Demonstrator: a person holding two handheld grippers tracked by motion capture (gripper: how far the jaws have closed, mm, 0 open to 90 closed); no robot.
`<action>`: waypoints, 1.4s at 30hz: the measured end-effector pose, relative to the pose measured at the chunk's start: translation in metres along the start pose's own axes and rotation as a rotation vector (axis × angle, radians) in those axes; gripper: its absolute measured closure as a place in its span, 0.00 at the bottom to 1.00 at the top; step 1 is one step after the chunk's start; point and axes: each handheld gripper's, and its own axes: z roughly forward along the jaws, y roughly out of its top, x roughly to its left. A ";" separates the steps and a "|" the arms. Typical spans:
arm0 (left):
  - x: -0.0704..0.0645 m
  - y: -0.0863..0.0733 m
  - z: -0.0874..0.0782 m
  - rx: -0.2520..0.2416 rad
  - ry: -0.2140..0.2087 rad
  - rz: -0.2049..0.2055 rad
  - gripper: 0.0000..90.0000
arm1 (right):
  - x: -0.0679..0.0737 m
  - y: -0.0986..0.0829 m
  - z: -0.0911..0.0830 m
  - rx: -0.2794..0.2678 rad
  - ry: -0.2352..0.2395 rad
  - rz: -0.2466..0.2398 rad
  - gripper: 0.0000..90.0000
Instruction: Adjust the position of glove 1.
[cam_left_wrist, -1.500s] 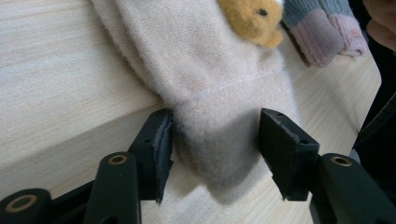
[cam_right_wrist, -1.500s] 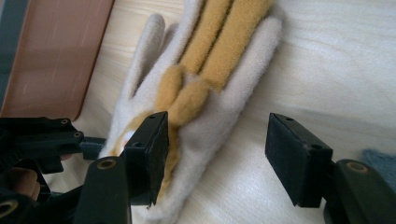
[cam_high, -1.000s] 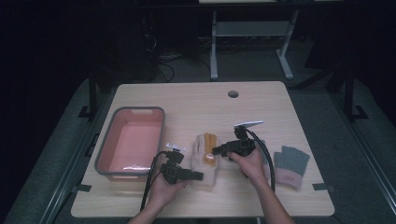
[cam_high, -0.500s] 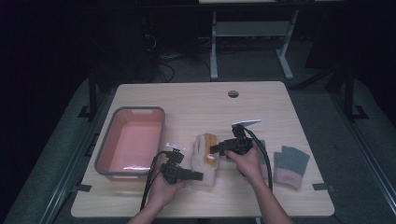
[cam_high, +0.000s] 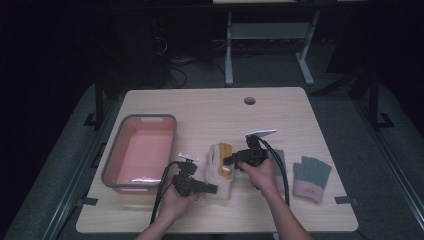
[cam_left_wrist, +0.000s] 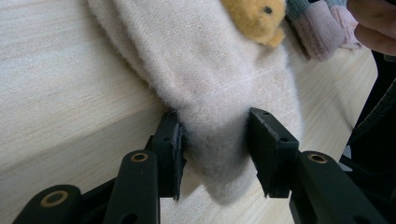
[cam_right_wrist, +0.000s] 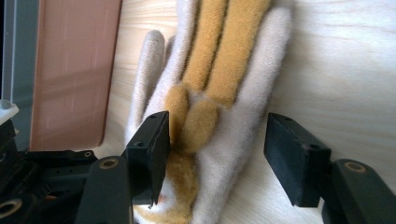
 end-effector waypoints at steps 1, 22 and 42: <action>0.000 0.000 0.000 -0.001 0.000 0.000 0.64 | 0.000 0.000 -0.001 0.005 -0.005 0.004 0.45; 0.001 -0.001 0.000 -0.004 -0.009 -0.013 0.65 | 0.007 -0.026 -0.009 0.012 0.065 -0.119 0.40; 0.004 0.001 0.003 0.001 -0.030 -0.034 0.69 | 0.018 -0.045 0.008 -0.017 -0.056 -0.206 0.66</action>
